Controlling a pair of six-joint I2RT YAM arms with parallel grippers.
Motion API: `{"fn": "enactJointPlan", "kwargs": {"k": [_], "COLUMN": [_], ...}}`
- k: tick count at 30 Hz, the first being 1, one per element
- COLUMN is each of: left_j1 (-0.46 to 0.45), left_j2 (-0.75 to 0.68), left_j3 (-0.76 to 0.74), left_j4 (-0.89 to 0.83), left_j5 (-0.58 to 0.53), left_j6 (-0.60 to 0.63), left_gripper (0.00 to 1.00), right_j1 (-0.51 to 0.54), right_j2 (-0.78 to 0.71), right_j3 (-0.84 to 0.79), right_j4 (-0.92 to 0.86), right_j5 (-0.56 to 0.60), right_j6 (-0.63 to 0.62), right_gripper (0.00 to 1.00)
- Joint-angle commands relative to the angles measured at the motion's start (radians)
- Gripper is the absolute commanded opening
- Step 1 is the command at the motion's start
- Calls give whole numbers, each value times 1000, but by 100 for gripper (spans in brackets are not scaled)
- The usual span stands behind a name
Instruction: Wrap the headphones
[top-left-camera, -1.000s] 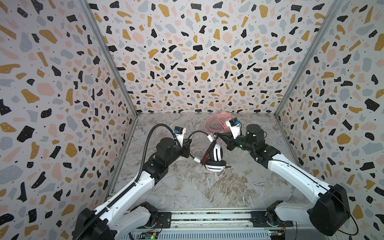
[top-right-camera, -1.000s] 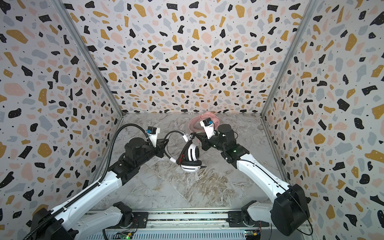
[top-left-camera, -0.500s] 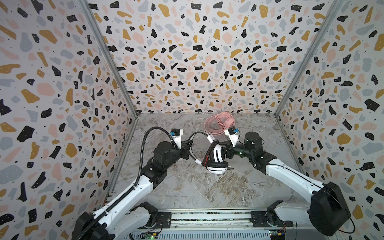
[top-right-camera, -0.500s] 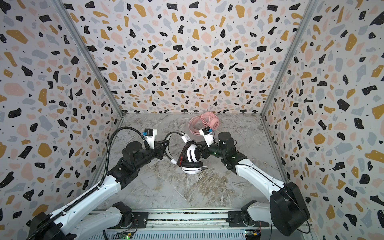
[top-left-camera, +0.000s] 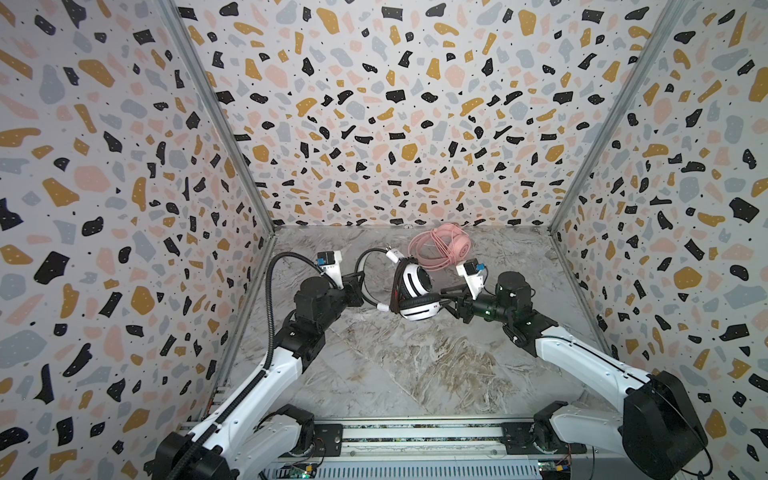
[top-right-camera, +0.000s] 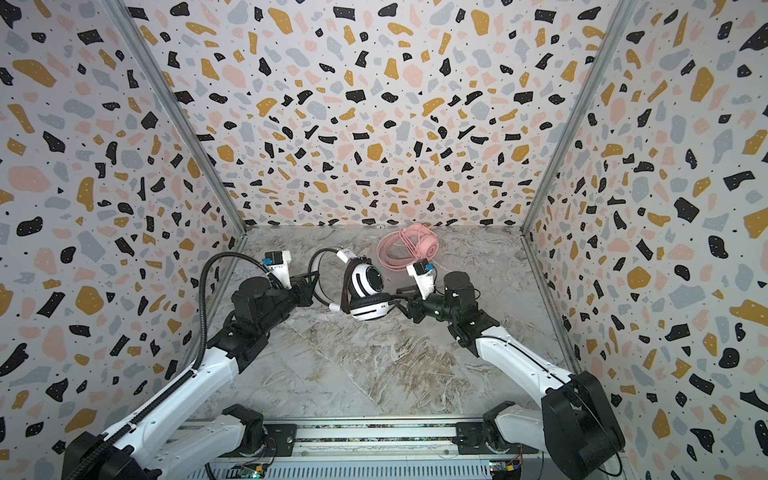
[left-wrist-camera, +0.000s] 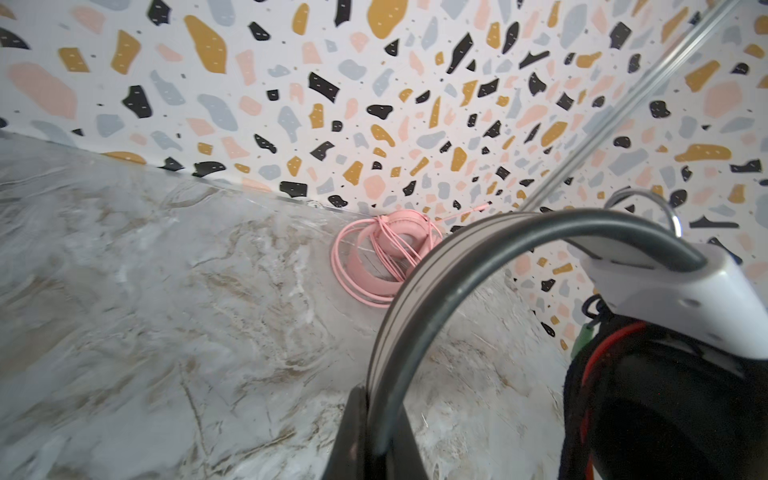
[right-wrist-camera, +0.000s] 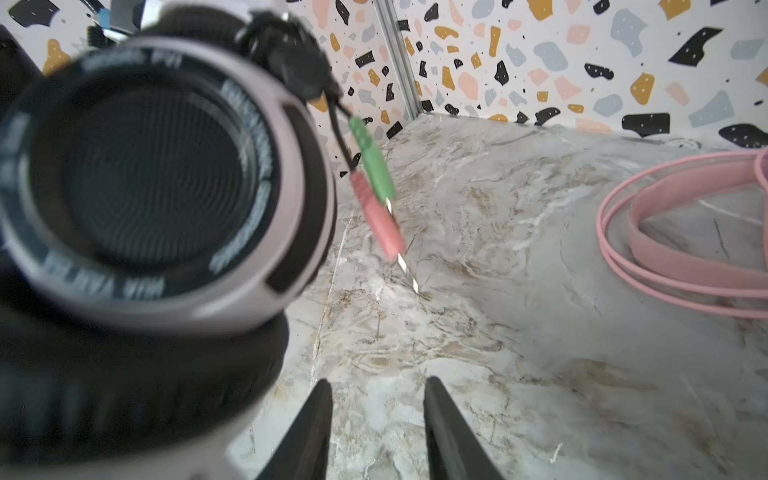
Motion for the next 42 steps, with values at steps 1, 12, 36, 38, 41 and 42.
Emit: {"fn": "enactJointPlan", "kwargs": {"k": [1,12,36,38,41,42], "left_j1": [33,140,415,415,414,415], "left_j2": [-17,94,691,731,784,798], "left_j3": [19,23,219,231,244,242], "left_j4": [33,-118,24,50,89,107], "left_j5": [-72,-453,-408,-392,-373,-361], "left_j6": [-98,-212,-400,-404,-402,-403], "left_gripper": [0,0,0,0,2,6], "right_j1": [-1,-2,12,14,16,15], "right_j2": [-9,34,182,163,141,135], "right_j3": [-11,-89,-255,-275,-294,-297], "right_j4": [29,110,387,404,417,419], "right_j5": [-2,67,113,140,169,173], "right_j6": [3,24,67,72,74,75], "right_gripper": [40,41,41,41,41,41]}}
